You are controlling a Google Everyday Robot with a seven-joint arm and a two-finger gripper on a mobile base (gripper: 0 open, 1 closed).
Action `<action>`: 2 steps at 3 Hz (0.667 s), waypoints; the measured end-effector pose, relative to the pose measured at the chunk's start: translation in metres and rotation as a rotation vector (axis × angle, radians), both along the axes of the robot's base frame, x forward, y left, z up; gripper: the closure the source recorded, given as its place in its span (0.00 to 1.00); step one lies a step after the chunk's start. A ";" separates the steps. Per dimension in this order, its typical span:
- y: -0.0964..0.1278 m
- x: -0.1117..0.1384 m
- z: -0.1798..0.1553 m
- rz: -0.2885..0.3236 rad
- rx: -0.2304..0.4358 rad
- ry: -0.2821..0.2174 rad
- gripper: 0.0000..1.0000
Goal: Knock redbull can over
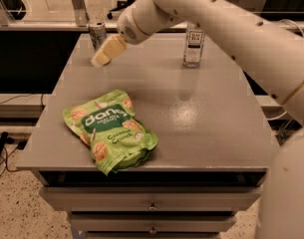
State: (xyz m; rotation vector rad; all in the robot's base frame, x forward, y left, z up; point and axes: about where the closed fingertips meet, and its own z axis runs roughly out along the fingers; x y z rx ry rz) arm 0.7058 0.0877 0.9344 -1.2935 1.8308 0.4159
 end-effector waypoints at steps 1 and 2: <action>0.031 0.037 -0.003 -0.021 0.085 0.010 0.00; 0.050 0.071 -0.008 -0.057 0.172 0.028 0.00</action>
Offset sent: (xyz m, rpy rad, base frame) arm 0.1223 0.0670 -0.0132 0.3015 0.0481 -0.1233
